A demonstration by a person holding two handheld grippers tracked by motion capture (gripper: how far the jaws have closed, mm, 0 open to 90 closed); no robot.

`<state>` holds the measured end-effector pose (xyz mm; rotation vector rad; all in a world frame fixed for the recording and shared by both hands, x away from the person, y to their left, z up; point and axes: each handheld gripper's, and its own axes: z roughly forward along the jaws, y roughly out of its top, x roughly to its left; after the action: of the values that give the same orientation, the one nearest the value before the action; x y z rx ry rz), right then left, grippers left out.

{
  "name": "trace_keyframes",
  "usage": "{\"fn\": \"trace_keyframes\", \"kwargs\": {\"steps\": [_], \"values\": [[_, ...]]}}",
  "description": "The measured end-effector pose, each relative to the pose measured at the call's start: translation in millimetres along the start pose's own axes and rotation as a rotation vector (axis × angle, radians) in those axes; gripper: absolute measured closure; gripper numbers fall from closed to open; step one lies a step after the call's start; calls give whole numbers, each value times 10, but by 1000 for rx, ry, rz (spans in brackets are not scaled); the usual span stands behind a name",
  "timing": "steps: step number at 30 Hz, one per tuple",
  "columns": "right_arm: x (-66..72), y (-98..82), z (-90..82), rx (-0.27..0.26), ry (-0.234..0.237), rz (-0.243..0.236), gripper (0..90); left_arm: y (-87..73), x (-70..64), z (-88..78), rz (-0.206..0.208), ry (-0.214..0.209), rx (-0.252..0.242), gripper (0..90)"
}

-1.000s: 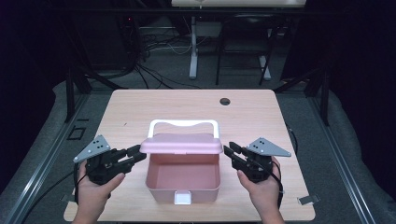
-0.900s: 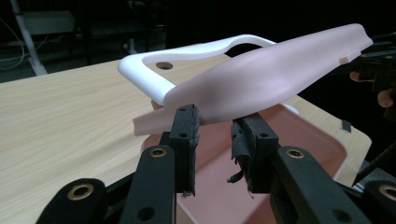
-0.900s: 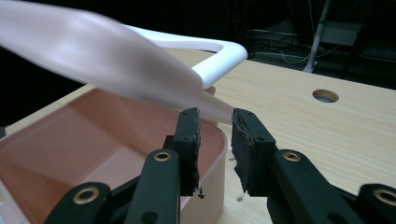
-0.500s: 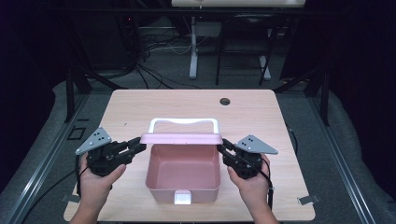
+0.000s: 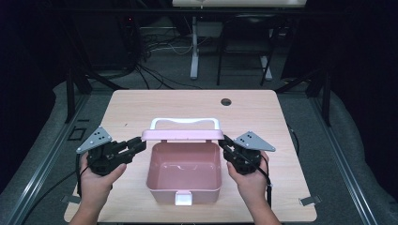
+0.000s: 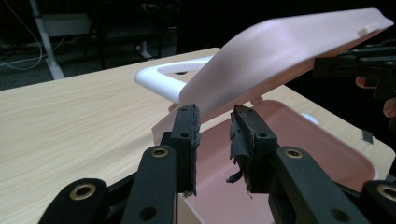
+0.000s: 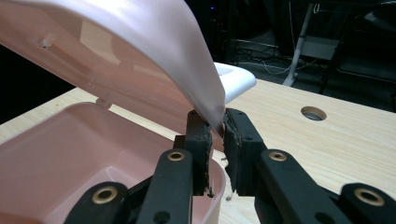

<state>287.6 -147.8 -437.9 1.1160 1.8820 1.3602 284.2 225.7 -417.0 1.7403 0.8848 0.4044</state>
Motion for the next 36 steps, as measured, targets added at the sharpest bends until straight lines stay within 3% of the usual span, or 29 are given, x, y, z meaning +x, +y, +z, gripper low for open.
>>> {"fn": "trace_keyframes", "kwargs": {"steps": [16, 27, 36], "values": [[-27, 20, 128, -5, -27, -2, 804, -371, 49, 196, -19, 15, 96, 616], [-51, 74, 178, -1, -40, 6, 818, -535, 31, 291, -33, 11, 139, 592], [-61, 97, 205, -4, -54, -1, 832, -653, 19, 404, -19, 19, 191, 590]]}}
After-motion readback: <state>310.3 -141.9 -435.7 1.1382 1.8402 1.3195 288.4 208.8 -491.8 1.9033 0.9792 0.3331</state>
